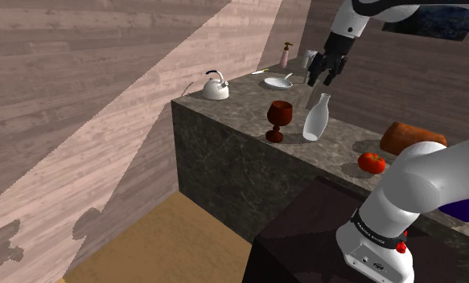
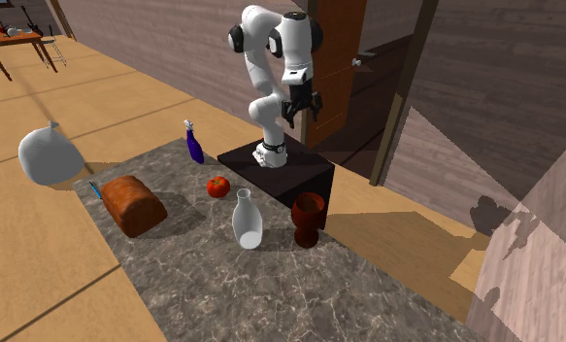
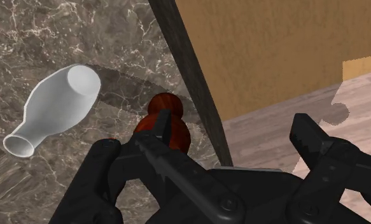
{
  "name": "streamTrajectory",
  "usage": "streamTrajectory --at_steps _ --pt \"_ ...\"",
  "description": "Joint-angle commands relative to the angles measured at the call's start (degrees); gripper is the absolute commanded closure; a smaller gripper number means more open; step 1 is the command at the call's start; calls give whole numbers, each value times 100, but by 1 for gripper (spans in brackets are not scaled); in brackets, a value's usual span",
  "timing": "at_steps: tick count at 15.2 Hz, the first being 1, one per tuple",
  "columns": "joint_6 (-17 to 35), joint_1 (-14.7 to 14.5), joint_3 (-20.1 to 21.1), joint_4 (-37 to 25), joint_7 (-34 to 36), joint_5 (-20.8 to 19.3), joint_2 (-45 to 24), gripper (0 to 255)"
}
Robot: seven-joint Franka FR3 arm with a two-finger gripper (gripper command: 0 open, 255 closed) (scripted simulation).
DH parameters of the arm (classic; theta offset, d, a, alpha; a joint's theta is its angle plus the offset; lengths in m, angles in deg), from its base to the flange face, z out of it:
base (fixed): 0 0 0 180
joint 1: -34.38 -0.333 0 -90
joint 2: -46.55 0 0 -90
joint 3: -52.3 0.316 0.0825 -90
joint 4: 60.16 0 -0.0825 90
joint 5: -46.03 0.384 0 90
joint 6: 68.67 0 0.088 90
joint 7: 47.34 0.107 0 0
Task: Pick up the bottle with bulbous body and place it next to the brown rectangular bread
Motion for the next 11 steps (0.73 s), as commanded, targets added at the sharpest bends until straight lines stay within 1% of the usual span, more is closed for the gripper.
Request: streamTrajectory --at_steps 1,6,11 --pt "173 50 -215 -67 -228 -106 -258 0" --pt "571 156 -757 -295 -803 -291 -920 0" --pt "945 211 -1303 -679 -1412 -312 -1711 0"
